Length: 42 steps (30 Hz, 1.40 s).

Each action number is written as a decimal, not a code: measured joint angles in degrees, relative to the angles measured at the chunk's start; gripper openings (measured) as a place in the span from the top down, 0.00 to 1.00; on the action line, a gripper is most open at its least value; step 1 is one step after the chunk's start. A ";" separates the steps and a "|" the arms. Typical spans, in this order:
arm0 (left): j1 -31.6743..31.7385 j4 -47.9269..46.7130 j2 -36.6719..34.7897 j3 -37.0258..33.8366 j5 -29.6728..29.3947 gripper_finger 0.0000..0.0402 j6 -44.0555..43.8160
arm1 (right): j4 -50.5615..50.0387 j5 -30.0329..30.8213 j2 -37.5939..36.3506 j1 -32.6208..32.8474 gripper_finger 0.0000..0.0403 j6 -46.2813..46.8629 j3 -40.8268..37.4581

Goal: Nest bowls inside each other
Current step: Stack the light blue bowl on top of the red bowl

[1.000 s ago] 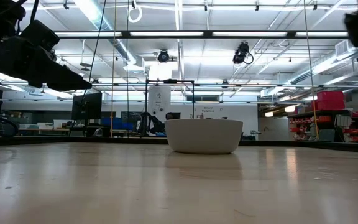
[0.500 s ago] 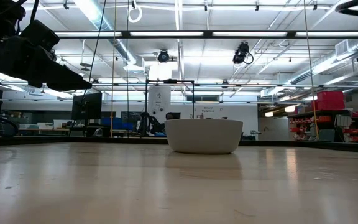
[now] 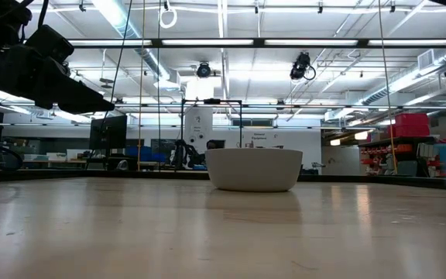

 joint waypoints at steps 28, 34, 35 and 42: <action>0.01 -0.66 0.00 0.13 -0.39 0.17 -0.22 | 8.04 -8.11 1.14 -55.77 1.00 -66.52 15.74; -0.01 -0.78 0.00 0.13 -0.52 0.17 -0.37 | 13.65 -15.09 5.44 -58.34 1.00 -69.02 15.74; 0.00 -0.79 0.00 0.13 -0.55 0.17 -0.55 | 14.25 -15.41 6.34 -58.44 1.00 -69.04 15.74; 0.00 -0.83 0.00 0.13 -0.57 0.17 -1.01 | 14.98 -18.28 13.23 -58.53 1.00 -69.44 16.40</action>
